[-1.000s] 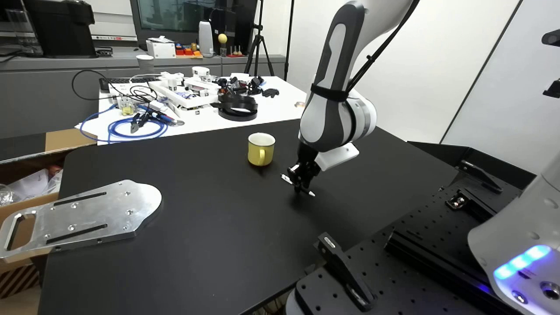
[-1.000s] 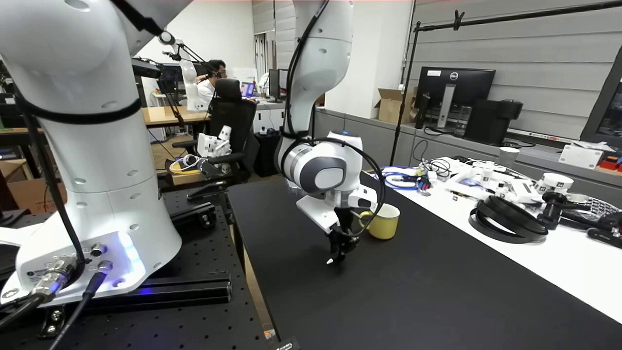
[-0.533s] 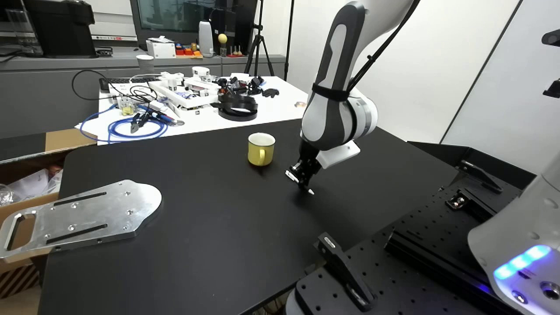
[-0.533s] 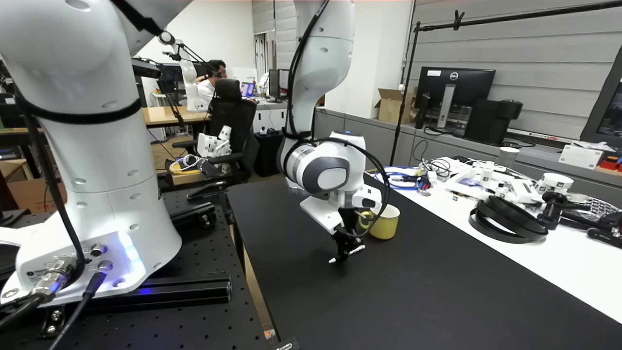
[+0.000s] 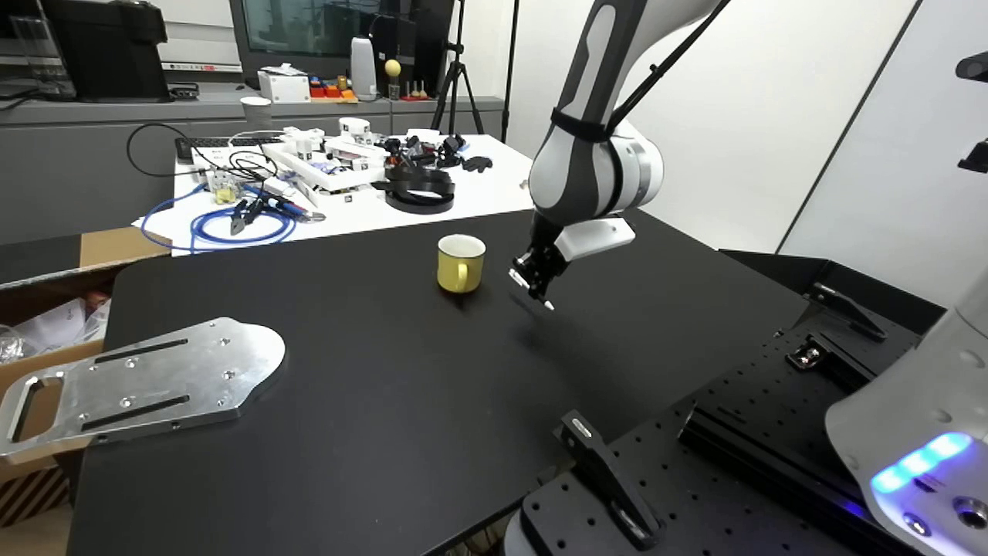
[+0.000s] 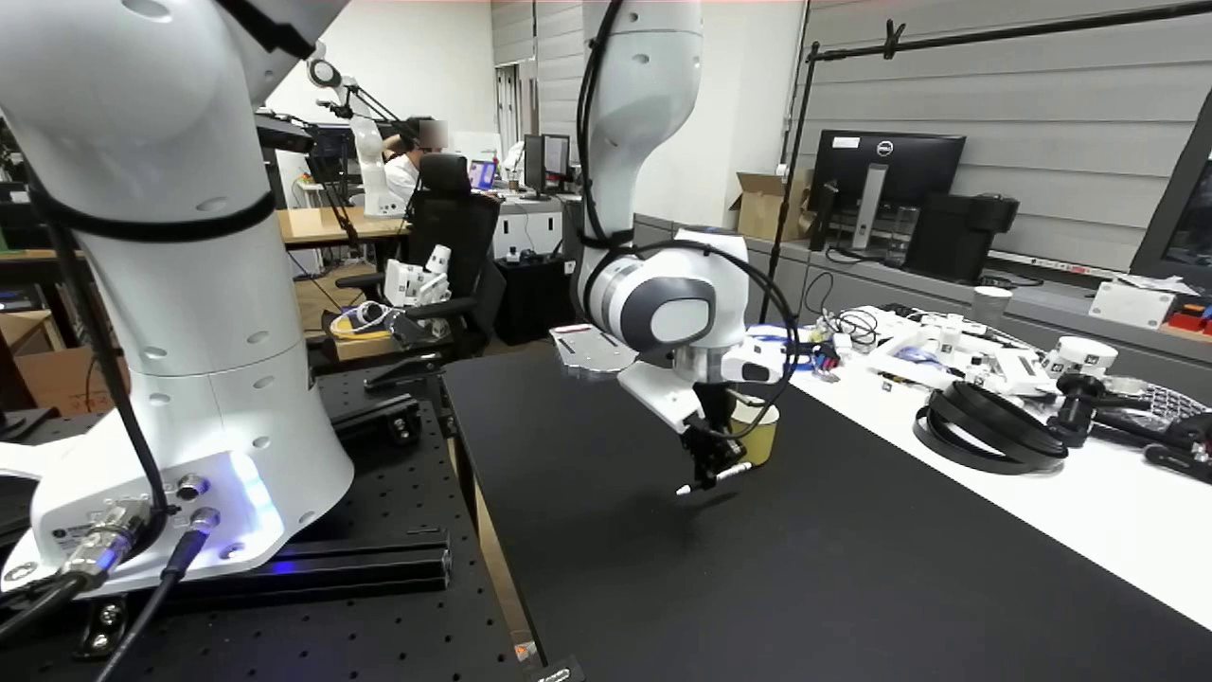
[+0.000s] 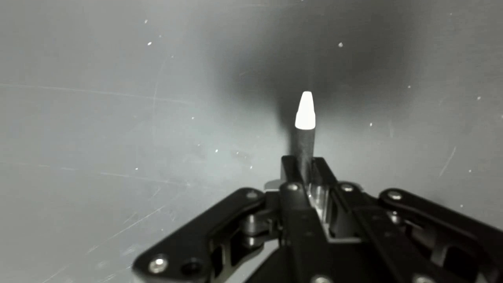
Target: Put the pen in the cup
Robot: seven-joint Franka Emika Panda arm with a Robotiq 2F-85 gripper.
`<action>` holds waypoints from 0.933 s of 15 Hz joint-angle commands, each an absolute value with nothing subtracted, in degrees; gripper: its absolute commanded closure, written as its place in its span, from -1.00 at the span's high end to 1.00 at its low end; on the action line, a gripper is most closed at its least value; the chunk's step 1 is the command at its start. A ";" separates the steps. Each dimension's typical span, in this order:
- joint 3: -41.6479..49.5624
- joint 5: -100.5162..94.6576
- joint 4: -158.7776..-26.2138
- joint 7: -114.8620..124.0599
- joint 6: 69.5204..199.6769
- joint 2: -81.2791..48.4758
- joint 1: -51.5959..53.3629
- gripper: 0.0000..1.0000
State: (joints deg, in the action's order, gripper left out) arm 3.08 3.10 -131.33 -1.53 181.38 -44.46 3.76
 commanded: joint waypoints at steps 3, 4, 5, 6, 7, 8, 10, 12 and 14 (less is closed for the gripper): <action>5.62 3.35 -128.53 2.31 162.83 -35.68 3.55 -0.94; 5.33 3.29 -127.20 2.45 157.83 -34.65 2.50 -0.94; 5.42 3.45 -125.87 3.09 153.29 -34.05 1.99 -0.94; 4.69 4.13 -124.44 3.14 148.45 -33.76 0.60 -0.94; 3.89 4.86 -122.03 2.46 143.49 -34.03 -1.00 -0.94; 3.94 5.35 -119.26 2.72 138.61 -34.88 -1.71 -0.94; 4.60 5.83 -113.13 4.39 129.07 -37.18 -2.61 -0.94; 5.12 6.42 -106.39 6.25 119.81 -39.84 -3.73 -0.94; 5.15 7.45 -100.41 8.30 112.04 -42.65 -4.78 -0.94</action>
State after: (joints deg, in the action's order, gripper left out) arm 5.19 6.01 -110.51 4.03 122.39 -37.29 -3.35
